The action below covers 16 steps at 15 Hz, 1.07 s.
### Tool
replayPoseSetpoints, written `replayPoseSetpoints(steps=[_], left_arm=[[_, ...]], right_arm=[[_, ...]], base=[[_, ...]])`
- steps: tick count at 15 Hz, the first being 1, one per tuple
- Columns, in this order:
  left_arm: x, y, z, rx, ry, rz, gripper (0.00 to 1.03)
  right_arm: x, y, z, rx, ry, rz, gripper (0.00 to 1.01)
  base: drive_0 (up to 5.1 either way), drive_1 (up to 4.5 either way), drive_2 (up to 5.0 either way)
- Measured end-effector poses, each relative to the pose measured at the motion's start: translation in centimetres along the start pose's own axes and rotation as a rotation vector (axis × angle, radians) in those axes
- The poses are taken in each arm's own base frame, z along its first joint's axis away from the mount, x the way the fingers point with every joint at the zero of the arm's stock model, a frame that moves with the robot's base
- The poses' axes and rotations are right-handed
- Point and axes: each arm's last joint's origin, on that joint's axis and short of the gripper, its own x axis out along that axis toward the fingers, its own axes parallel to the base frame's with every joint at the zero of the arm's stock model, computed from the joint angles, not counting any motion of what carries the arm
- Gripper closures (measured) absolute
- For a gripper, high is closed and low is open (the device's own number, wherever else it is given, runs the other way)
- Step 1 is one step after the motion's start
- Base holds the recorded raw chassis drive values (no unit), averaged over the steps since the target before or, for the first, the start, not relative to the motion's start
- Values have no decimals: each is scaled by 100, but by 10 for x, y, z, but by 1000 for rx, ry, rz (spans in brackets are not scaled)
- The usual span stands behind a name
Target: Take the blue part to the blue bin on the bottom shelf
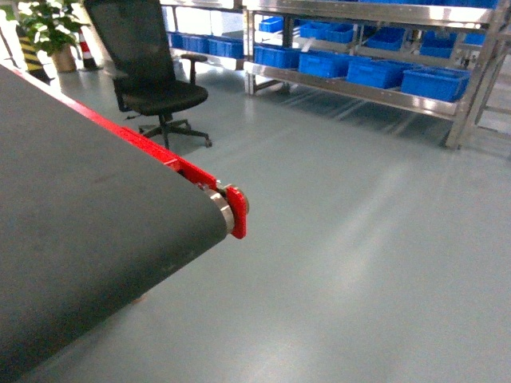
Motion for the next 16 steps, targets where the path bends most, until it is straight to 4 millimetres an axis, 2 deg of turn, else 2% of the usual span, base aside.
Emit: replayPoseSetpoints(steps=[16], left_arm=[[0,0,0,0,0,0,59]], right_arm=[[0,0,0,0,0,0,3]], base=[[-163,-163,-163]])
